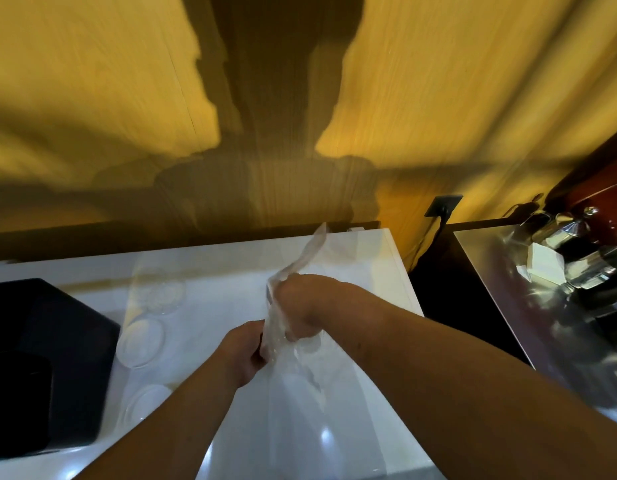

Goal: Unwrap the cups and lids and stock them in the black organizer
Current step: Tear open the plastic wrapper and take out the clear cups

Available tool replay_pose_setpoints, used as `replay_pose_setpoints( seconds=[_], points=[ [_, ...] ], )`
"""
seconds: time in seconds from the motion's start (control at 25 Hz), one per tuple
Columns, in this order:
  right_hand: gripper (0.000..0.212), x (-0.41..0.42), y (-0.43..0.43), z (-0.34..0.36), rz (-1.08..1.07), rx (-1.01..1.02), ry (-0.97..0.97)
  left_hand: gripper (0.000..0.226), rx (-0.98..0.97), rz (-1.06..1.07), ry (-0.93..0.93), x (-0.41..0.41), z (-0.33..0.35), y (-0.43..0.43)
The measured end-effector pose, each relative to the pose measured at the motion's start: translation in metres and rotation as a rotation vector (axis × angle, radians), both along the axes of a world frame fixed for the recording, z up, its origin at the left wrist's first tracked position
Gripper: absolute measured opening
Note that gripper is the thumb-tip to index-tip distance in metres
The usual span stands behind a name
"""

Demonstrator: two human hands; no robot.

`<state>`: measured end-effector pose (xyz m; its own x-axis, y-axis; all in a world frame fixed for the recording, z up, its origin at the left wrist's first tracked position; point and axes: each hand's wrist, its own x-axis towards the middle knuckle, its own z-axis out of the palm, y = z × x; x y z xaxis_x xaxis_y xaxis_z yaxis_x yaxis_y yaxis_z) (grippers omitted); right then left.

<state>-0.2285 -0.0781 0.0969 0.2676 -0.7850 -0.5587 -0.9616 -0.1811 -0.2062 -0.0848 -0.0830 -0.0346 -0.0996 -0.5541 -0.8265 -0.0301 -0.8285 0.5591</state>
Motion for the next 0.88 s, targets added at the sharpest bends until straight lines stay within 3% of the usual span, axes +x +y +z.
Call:
replay_pose_setpoints(
  seconds=[0.2,0.36,0.48,0.52,0.56,0.6,0.68,0.88],
  points=[
    [0.076,-0.017,0.008,0.033,-0.057,-0.142,-0.09,0.017,-0.075,-0.069,-0.28,0.004,-0.009,-0.026],
    [0.076,-0.041,0.007,0.068,-0.131,-0.227,-0.102,0.008,-0.106,-0.035,-0.346,0.015,-0.016,-0.031],
    [0.068,-0.064,0.008,0.1,-0.188,-0.305,-0.143,0.011,-0.146,0.064,-0.371,0.014,-0.014,-0.034],
    [0.067,-0.074,0.009,0.112,-0.233,-0.319,-0.169,0.014,-0.158,0.004,-0.383,0.013,-0.007,-0.033],
    [0.065,-0.084,0.01,0.124,-0.305,-0.324,-0.211,0.019,-0.149,0.031,-0.31,0.013,-0.001,-0.038],
    [0.063,-0.095,0.011,0.134,-0.388,-0.32,-0.283,0.024,-0.2,0.039,-0.364,0.015,0.001,-0.038],
    [0.055,-0.116,0.015,0.145,-0.548,-0.311,-0.527,0.029,-0.255,0.241,-0.263,0.016,0.015,-0.043],
    [0.05,-0.146,0.035,0.115,-0.894,-0.227,-1.086,0.021,-0.356,0.19,-0.36,0.028,0.035,-0.052]
  ],
)
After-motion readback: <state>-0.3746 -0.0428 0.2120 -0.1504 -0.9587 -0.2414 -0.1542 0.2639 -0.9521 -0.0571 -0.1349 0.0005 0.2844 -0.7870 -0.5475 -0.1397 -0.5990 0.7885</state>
